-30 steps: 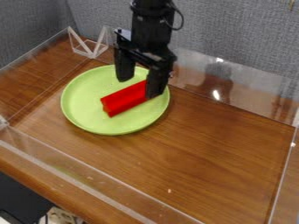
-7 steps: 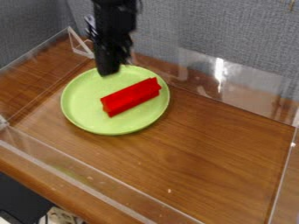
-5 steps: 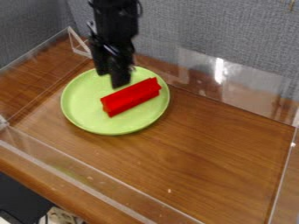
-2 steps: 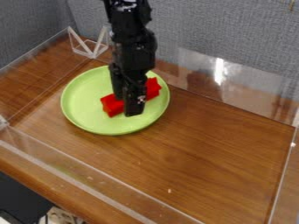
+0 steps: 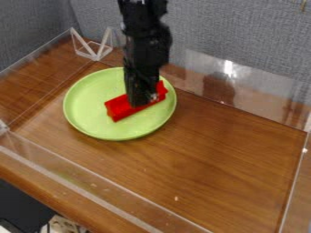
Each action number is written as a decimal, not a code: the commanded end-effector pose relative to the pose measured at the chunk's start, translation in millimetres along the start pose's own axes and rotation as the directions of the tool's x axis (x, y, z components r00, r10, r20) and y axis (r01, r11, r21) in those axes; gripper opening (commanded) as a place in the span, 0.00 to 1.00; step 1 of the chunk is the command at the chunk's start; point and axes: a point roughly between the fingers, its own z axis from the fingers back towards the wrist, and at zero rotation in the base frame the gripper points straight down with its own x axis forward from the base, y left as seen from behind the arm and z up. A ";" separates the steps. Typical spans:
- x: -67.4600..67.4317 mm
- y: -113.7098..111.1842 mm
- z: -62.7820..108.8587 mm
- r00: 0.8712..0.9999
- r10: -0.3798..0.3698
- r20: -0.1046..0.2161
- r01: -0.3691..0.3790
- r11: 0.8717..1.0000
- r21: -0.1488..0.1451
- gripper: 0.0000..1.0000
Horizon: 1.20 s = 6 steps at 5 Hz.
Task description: Put the red object on the left side
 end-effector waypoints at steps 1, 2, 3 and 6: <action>-4.8 31.9 41.1 0.993 0.092 0.080 -0.099 0.991 0.095 0.00; 0.9 25.0 17.5 0.991 0.118 0.068 -0.122 0.990 0.067 1.00; 6.1 17.7 -7.3 0.988 0.145 0.053 -0.147 0.988 0.038 1.00; 5.8 9.4 49.3 0.981 0.175 0.082 -0.182 0.978 0.097 0.00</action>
